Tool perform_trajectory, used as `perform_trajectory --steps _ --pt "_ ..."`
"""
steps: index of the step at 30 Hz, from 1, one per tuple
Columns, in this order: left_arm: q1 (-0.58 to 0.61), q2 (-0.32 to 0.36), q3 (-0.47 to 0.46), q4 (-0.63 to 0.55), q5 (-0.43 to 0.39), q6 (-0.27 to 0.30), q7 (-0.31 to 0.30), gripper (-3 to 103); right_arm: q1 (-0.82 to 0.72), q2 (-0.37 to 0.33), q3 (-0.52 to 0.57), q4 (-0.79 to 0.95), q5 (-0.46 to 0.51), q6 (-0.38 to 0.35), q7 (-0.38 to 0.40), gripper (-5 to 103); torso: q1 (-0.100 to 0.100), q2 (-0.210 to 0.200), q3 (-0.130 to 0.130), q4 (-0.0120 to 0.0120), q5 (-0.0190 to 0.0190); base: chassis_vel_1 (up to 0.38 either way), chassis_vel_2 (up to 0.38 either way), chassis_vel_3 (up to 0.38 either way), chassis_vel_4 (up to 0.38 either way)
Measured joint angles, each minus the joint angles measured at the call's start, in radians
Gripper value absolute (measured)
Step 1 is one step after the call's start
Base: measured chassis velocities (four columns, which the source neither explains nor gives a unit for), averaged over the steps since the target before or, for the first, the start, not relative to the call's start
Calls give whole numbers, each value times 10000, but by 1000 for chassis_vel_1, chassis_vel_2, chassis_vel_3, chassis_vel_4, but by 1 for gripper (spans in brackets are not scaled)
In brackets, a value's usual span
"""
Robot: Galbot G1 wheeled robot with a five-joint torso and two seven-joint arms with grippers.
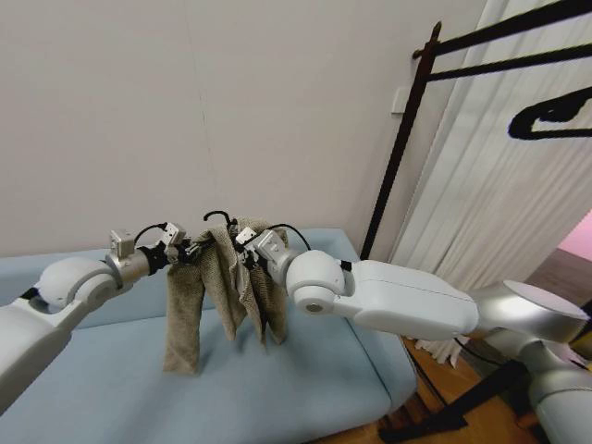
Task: Pick up the clothes from the sofa and hang them on the clothes hanger.
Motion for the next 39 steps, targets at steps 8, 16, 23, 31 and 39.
perform_trajectory --steps 8,16,23,31,39 --pt "-183 -35 110 100 -63 0 -229 3 77 -70 6 436 553 -155 64 2 -1 1 -1 -1 -1 0 0 0 0" --pt "-632 -49 295 64 -396 0 -489 3 -440 -119 -589 9 508 -148 275 2 -1 0 0 -3 1 0 0 0 0" --pt "-990 -172 506 141 -507 25 -734 3 -505 329 -960 -230 192 -8 565 2 0 0 0 0 0 0 0 0 0" --pt "-938 -229 449 163 -559 31 -683 3 -628 452 -858 -769 -297 389 825 15 0 0 0 -1 1 0 0 0 0" --pt "-922 -357 446 198 -556 29 -678 3 -578 372 -424 -1026 -416 511 819 41 1 0 0 -2 1 0 0 0 0"
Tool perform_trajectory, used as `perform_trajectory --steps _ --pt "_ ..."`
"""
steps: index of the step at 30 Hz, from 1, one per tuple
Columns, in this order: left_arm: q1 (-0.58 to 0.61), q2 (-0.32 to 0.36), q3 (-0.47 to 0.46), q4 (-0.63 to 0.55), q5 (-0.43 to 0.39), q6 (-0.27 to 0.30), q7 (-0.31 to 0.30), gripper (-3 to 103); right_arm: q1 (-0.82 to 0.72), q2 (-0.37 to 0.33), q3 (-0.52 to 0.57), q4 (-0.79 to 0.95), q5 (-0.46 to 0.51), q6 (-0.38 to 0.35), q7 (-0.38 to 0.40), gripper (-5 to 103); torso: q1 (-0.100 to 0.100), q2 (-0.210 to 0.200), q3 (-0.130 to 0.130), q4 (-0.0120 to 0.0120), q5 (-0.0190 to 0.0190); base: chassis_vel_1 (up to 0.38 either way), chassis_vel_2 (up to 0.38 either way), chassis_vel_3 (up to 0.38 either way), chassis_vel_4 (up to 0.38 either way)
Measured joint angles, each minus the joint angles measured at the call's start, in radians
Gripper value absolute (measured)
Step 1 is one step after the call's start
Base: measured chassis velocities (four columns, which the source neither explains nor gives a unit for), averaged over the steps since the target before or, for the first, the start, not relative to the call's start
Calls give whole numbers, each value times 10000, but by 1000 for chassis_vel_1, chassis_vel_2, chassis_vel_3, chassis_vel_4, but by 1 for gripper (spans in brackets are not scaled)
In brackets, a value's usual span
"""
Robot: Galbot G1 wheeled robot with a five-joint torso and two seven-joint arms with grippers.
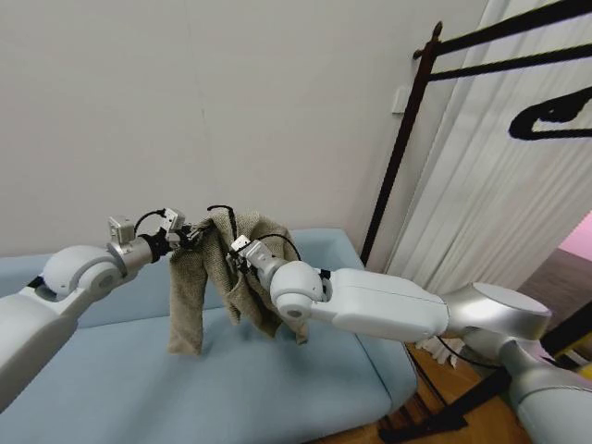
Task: Pick up the clothes from the sofa and hang them on the clothes hanger.
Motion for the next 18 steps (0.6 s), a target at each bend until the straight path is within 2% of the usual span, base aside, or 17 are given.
perform_trajectory --steps 2,4,7,8,11,13,14,15,16,18 --pt "0 -40 16 45 18 -27 -9 3 12 -48 86 53 -19 10 0 52 0 0 0 0 0 0 0 0 0" --pt "0 -59 22 76 29 -49 -11 3 18 -74 134 105 -20 11 0 52 0 0 0 0 0 0 0 0 0" --pt "0 -102 24 204 47 -129 -13 3 52 -226 206 333 -11 11 50 69 0 0 0 1 0 0 0 0 0" --pt "0 -102 24 204 47 -129 -13 3 52 -226 206 333 -11 11 50 69 0 0 0 1 0 0 0 0 0" --pt "1 -121 25 309 61 -241 30 3 77 -485 207 644 70 20 96 79 0 0 0 0 0 0 0 0 0" --pt "35 -124 19 399 89 -358 251 3 124 -756 210 970 201 73 123 90 -1 0 0 0 1 0 0 0 0" --pt "35 -124 19 399 89 -358 251 3 124 -756 210 970 201 73 123 90 -1 0 0 0 1 0 0 0 0" --pt "51 -124 10 431 108 -408 339 3 148 -835 225 1042 234 74 76 95 -1 0 0 1 1 0 0 0 0" --pt "87 -118 -20 504 160 -503 539 3 221 -1026 314 1111 270 74 -235 99 -1 0 0 1 1 0 0 0 0" --pt "161 -85 -81 621 266 -663 836 3 390 -1518 630 965 -55 -19 -1721 100 -2 0 -1 3 1 0 0 0 0"
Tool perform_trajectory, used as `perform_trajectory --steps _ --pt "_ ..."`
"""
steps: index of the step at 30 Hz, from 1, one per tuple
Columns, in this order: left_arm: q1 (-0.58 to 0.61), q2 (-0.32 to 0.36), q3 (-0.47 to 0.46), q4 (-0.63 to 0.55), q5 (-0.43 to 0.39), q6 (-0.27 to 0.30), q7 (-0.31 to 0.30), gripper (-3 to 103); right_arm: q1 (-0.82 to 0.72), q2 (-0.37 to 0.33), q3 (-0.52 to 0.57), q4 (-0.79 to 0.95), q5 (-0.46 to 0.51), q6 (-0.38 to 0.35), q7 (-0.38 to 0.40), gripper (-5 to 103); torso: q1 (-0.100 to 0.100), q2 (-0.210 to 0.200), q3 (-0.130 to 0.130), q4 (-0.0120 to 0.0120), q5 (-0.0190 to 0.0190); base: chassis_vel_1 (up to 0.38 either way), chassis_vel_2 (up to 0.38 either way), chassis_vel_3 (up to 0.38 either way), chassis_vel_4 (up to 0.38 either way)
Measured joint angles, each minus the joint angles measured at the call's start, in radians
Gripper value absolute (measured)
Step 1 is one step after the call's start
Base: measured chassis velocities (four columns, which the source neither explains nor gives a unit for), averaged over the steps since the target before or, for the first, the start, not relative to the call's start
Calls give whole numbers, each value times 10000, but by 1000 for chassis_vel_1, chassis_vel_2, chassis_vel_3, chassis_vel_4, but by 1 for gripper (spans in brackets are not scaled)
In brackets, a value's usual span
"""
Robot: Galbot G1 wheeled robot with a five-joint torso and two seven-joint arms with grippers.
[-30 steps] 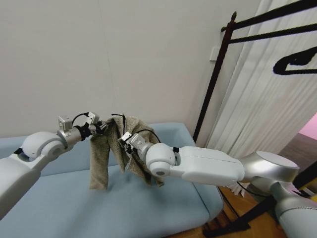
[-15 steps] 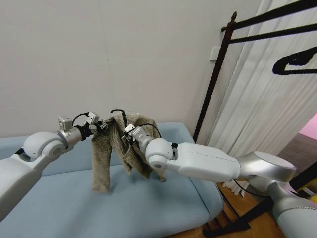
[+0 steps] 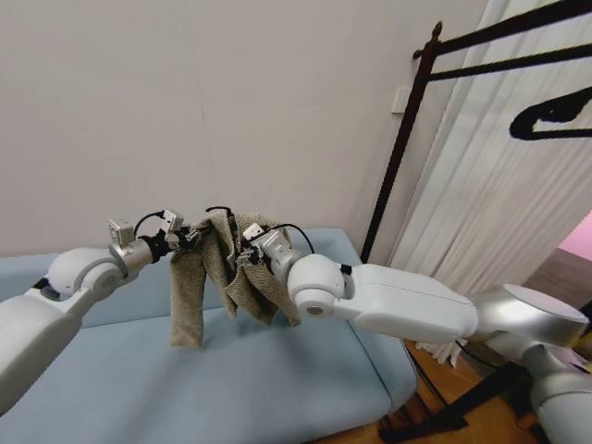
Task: Pick up the clothes from the sofa and hang them on the clothes hanger.
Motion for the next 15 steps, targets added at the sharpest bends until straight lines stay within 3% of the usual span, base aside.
perform_trajectory --steps 1,5,6,8,10,15 --pt "0 0 0 0 0 0 0 3 0 0 0 0 0 0 0 100 0 0 0 0 0 0 0 0 0" --pt "120 65 -90 148 94 -155 393 3 351 -788 455 -821 -1252 114 -3857 100 1 0 0 -7 2 0 0 0 0" --pt "120 65 -90 148 94 -155 393 3 351 -788 455 -821 -1252 114 -3857 100 1 0 0 -7 2 0 0 0 0" --pt "140 75 -92 214 194 -267 629 3 438 -859 706 -1537 -1602 223 -5560 100 0 0 0 -5 2 0 0 0 0" --pt "160 78 -92 214 211 -314 716 3 468 -818 759 -2106 -1919 418 -6558 100 1 0 1 0 1 0 0 0 0" --pt "189 131 -94 181 220 -423 909 3 480 -640 729 -2795 -2245 679 -7403 100 2 0 1 -1 1 0 0 0 0"
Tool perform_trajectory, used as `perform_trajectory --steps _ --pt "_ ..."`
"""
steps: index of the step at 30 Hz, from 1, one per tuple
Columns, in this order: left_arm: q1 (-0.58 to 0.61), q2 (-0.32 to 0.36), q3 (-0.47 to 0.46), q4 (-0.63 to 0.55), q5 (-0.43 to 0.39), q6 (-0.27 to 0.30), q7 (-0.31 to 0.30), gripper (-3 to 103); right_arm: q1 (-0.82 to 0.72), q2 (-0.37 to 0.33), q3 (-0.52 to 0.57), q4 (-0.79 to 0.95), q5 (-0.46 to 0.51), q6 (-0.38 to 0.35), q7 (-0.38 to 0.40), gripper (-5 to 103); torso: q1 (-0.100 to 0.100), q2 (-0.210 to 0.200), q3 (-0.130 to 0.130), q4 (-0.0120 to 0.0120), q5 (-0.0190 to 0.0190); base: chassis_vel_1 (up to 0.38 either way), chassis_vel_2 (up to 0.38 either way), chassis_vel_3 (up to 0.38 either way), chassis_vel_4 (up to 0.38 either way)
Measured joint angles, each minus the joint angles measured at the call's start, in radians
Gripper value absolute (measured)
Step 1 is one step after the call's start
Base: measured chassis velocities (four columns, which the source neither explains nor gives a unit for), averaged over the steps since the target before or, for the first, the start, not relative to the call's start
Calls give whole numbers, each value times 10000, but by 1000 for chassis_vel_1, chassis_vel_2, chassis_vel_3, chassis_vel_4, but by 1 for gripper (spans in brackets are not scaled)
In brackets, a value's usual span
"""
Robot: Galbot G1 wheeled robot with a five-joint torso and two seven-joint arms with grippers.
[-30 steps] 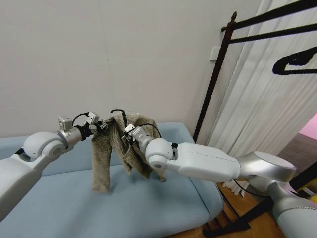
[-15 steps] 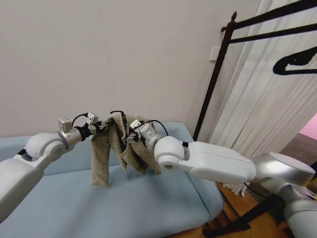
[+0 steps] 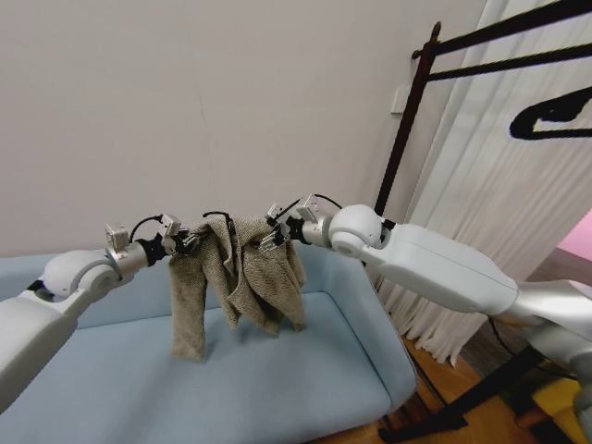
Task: Pick up the clothes from the sofa and hang them on the clothes hanger.
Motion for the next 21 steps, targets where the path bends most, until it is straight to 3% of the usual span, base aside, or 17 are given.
perform_trajectory --steps 4,12,13,16,18,21 --pt "31 108 -18 -31 3 -186 267 3 -4 240 -53 -249 207 -149 -112 95 -1 0 0 -1 0 0 0 0 0" --pt "187 183 -72 8 83 -457 591 3 95 395 -64 -175 1007 -435 28 64 -1 0 0 -1 -2 0 0 0 0" --pt "187 183 -72 8 83 -457 591 3 95 395 -64 -175 1007 -435 28 64 -1 0 0 -1 -2 0 0 0 0" --pt "238 153 -76 58 133 -594 687 3 100 177 -60 120 1405 -472 100 47 0 0 -1 -3 -2 0 0 0 0" --pt "238 146 -77 61 134 -605 695 3 96 141 -57 170 1472 -476 105 47 -1 0 0 -3 -2 0 0 0 0" --pt "229 125 -66 61 158 -679 824 3 54 -24 -40 403 1806 -456 112 32 -1 0 0 -3 -1 0 0 0 0"
